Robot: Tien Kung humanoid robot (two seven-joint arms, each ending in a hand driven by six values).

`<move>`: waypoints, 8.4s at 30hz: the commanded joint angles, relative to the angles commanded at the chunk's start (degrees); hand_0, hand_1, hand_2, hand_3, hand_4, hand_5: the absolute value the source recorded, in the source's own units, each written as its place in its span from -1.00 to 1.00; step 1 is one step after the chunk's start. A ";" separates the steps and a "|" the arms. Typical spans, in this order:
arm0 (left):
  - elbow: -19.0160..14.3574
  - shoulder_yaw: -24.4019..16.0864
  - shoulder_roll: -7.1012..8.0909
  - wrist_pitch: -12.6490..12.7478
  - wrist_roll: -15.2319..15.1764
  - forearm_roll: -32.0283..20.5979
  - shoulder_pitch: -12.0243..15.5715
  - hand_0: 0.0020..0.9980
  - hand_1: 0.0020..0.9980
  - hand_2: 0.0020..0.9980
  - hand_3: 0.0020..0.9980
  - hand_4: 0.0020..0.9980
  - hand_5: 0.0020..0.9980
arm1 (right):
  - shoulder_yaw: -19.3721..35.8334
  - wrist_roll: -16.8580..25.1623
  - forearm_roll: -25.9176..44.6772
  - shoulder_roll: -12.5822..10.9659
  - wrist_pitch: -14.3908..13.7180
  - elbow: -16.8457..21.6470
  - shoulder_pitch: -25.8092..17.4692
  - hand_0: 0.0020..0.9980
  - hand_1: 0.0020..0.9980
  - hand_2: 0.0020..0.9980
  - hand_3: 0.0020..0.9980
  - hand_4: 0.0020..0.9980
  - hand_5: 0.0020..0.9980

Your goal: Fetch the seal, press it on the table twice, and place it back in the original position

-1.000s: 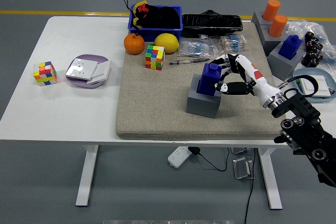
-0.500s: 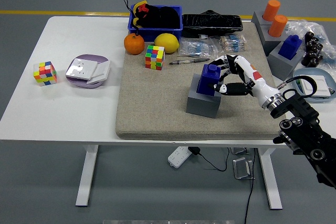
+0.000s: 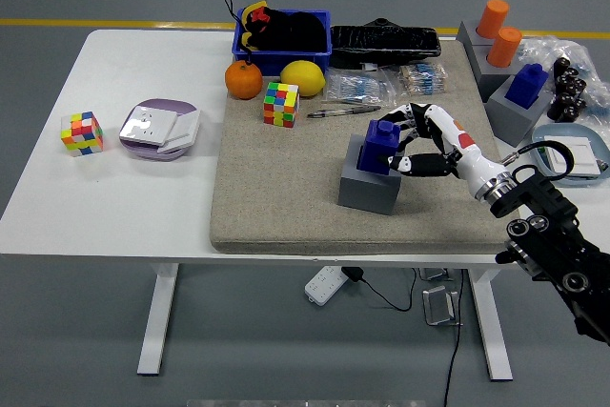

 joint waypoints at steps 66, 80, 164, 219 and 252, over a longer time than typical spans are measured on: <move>-0.07 -0.26 0.09 -0.06 -0.01 0.26 0.17 0.63 0.63 0.57 0.67 0.59 -0.20 | 13.73 -1.01 -1.25 -6.19 5.05 5.95 -7.26 0.94 0.91 0.90 0.91 1.00 -0.19; 0.03 -0.60 0.21 0.03 0.00 0.38 0.17 0.63 0.63 0.58 0.67 0.59 -0.20 | 31.66 -2.59 -2.92 -8.70 6.04 5.96 -15.01 0.75 0.68 0.64 0.62 1.00 -0.30; 0.07 1.75 0.23 0.67 0.21 -1.29 0.06 0.62 0.63 0.57 0.67 0.57 -0.19 | 53.15 -6.06 -8.40 -6.07 6.28 11.41 -23.85 0.59 0.30 0.28 0.27 0.88 -0.60; 0.28 -0.18 0.22 0.66 0.21 -0.68 -0.97 0.62 0.63 0.57 0.67 0.57 -0.20 | 53.16 -6.51 -8.51 -6.04 6.36 11.48 -21.91 0.58 0.28 0.27 0.25 0.83 -0.63; 0.19 0.25 0.28 0.62 0.13 -0.80 -1.24 0.62 0.63 0.57 0.67 0.57 -0.20 | 52.49 -6.71 -8.35 -6.21 6.17 11.97 -21.90 0.58 0.28 0.26 0.25 0.81 -0.64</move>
